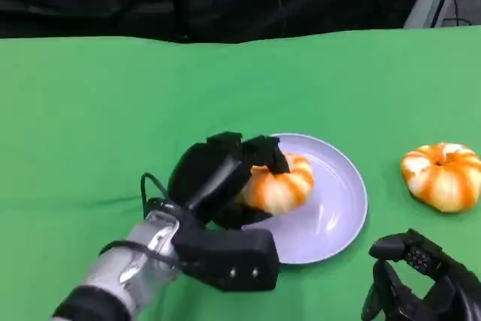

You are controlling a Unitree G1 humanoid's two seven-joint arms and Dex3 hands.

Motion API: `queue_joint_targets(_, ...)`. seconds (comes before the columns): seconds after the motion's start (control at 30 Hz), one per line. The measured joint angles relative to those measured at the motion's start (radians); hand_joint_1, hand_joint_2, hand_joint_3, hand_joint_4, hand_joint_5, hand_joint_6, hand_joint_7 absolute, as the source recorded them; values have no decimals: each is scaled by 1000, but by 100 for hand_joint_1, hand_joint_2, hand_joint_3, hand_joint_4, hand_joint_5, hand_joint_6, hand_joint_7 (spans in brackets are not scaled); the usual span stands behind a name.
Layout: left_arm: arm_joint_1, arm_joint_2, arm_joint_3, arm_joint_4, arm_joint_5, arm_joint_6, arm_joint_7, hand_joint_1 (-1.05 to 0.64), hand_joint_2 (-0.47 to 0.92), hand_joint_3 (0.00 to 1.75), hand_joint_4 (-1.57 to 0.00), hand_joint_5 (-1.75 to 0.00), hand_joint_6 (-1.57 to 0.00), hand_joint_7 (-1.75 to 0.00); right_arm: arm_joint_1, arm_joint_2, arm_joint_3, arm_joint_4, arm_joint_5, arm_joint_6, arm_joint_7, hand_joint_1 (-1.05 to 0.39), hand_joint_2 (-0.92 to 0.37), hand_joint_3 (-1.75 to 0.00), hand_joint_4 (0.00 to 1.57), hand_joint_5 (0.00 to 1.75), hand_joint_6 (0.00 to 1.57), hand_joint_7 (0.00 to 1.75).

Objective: Grasp the bread from the table and place it into the plate.

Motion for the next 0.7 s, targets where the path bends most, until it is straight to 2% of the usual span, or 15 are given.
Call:
queue_joint_targets(0.2, -68, -33, -7, 120, -1, 1, 20, -5, 84, 44, -69, -175, -64, -164, 1, 6, 4, -1, -3, 0, -5, -17, -51, -111, 84, 175, 82, 141)
queue_joint_targets(0.23, -71, -35, -8, 128, -1, 1, 22, -26, 88, 34, -50, -120, -54, -109, 1, 6, 5, -1, -3, 0, -5, -17, -51, -111, 84, 175, 82, 141)
queue_joint_targets(0.27, -75, -36, -12, 135, -1, 1, 20, -44, 90, 28, -46, -61, -56, -50, 1, 6, 5, -1, -3, 0, -5, -17, -51, -111, 84, 175, 82, 141)
queue_joint_targets(0.3, -78, -35, -18, 140, -2, 2, 10, -58, 91, 29, -39, -35, -51, -26, 2, 6, 5, -1, -3, 0, -5, -17, -51, -111, 84, 175, 81, 141)
queue_joint_targets(0.37, -80, -35, -25, 147, -5, 1, -30, -78, 92, 35, -22, -8, -40, -5, 2, 7, 6, -1, -3, 0, -5, -17, -51, -111, 84, 175, 81, 141)
queue_joint_targets(0.5, -80, -23, -28, 165, -10, -16, -62, -92, 92, 47, -5, 0, -30, 0, 5, 8, 8, -3, -3, 0, -5, -17, -51, -110, 84, 175, 81, 141)
queue_joint_targets(0.7, -74, -3, -37, 167, -10, -35, -62, -100, 92, 59, 0, 0, -23, 0, 5, 9, 8, -3, -2, 0, -4, -18, -52, -110, 84, 175, 82, 141)
